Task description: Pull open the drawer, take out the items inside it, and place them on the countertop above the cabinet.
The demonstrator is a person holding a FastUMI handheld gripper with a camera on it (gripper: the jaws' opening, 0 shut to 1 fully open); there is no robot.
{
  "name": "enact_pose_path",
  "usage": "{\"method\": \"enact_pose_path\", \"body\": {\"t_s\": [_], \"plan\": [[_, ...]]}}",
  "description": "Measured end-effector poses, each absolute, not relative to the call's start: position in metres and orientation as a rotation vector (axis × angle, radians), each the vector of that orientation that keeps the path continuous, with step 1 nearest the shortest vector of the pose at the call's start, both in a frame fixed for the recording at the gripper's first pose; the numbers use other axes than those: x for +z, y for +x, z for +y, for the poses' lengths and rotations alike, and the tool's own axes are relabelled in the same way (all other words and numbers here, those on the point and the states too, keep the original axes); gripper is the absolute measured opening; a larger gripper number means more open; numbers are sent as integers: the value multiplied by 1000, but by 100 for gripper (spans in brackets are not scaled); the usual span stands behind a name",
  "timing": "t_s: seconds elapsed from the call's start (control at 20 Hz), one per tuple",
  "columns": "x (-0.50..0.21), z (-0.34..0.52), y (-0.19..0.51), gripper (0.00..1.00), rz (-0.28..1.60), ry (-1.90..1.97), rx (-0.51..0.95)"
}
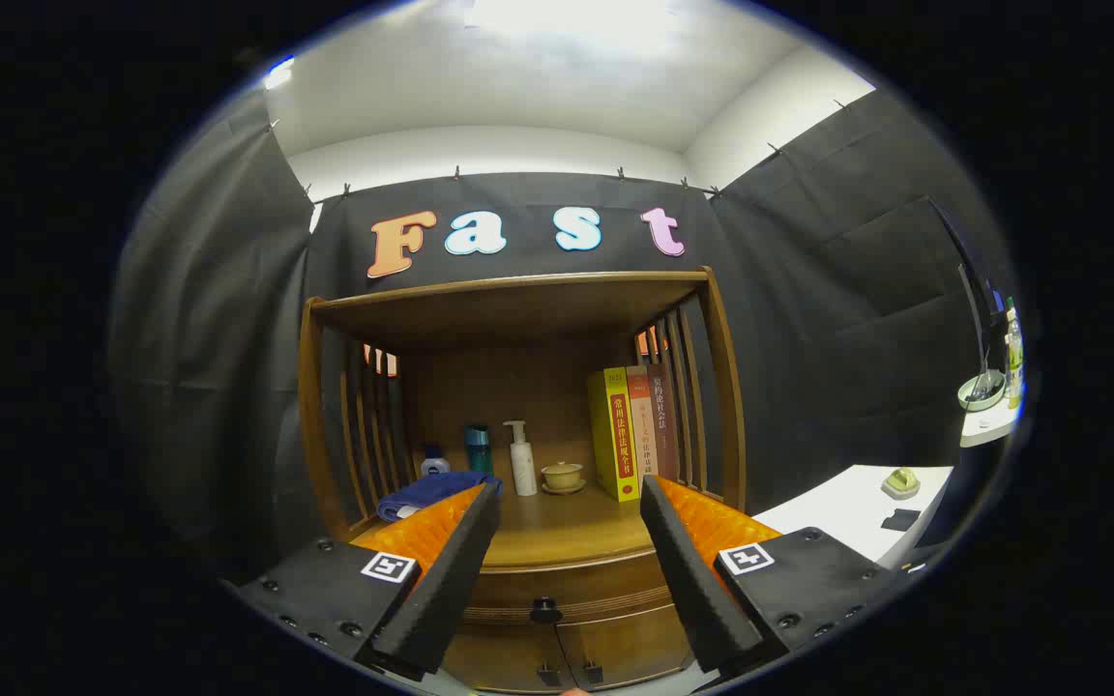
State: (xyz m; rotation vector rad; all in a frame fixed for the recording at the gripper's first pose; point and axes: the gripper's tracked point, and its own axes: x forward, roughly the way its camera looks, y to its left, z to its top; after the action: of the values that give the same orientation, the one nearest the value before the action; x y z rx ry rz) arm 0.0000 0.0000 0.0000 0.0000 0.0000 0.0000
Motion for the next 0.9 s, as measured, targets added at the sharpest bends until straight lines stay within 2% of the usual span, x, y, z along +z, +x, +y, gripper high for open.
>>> {"method": "enact_pose_path", "body": {"t_s": [0.9], "plan": [[2,-4,-3,98,7,6,-3]]}}
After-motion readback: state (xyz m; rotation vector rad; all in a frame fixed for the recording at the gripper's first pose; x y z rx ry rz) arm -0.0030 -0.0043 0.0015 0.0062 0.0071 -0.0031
